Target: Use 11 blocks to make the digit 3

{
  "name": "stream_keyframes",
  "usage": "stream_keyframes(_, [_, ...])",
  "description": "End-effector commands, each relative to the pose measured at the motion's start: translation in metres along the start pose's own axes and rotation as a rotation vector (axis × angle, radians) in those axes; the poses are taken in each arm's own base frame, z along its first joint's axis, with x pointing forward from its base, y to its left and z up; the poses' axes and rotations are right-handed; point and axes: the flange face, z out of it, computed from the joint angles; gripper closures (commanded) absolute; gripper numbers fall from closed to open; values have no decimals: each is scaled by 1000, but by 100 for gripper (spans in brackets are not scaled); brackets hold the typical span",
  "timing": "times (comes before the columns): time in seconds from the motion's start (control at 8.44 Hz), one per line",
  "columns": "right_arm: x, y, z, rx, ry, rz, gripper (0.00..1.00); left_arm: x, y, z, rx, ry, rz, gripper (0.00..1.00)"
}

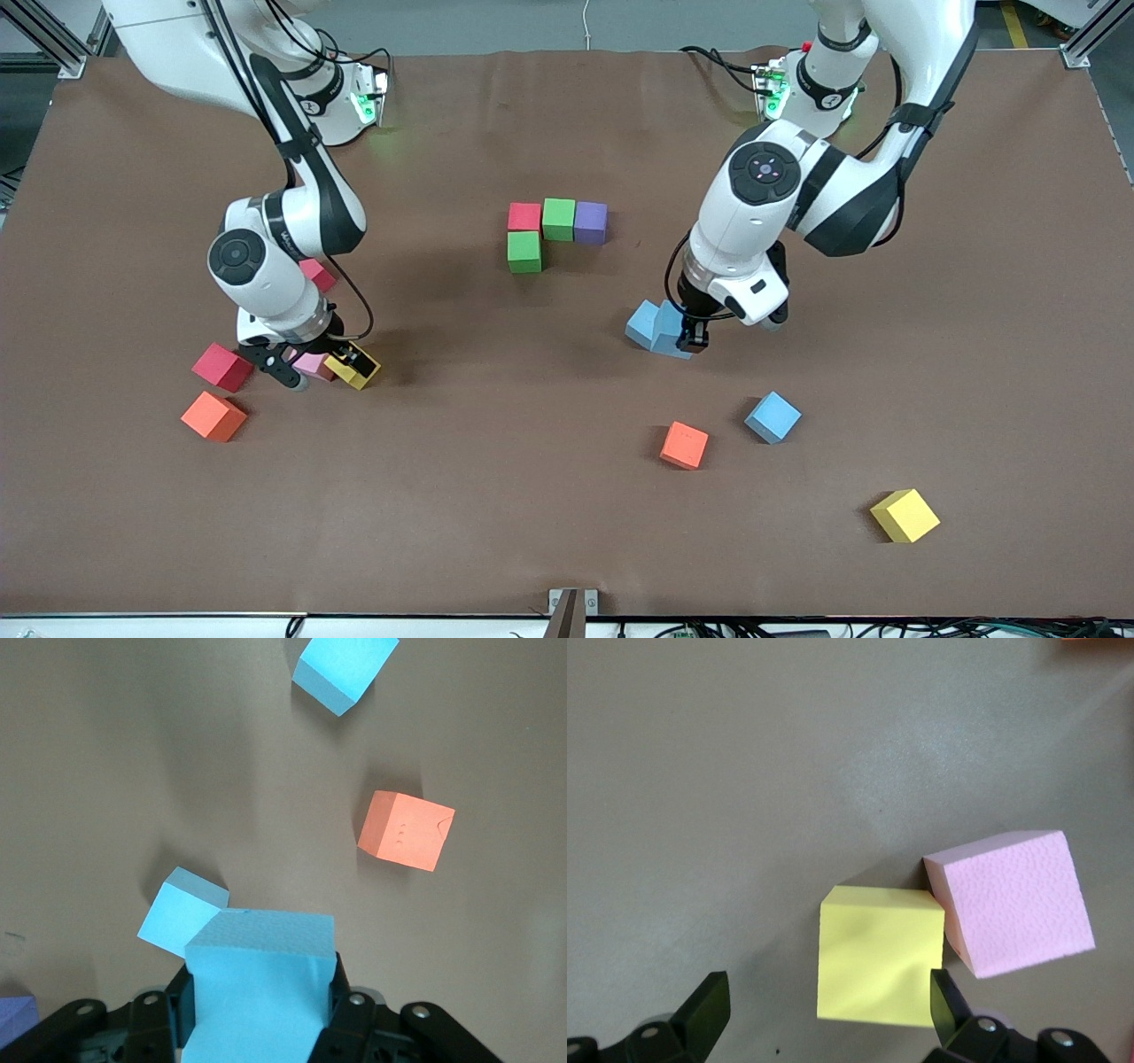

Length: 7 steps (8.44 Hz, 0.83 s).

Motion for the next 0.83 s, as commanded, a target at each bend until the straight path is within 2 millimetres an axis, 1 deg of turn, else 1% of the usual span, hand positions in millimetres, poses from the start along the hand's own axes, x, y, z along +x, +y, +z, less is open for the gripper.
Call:
stream_keyframes(0.0, [5, 6, 11, 5, -2, 33, 1, -2, 2, -8, 5, 14, -37, 71])
stream_keyframes(0.24, [1, 10, 15, -12, -17, 33, 1, -3, -1, -19, 13, 12, -66, 71])
stream_keyframes(0.36, [-4, 13, 19, -23, -27, 33, 1, -6, -3, -23, 15, -2, -86, 71])
stream_keyframes(0.47, [-7, 13, 21, -26, -31, 35, 1, -6, -3, -23, 20, -6, -99, 71])
stream_keyframes(0.71, [-11, 11, 26, -28, -31, 47, 1, 1, -1, -22, 23, -4, -107, 71])
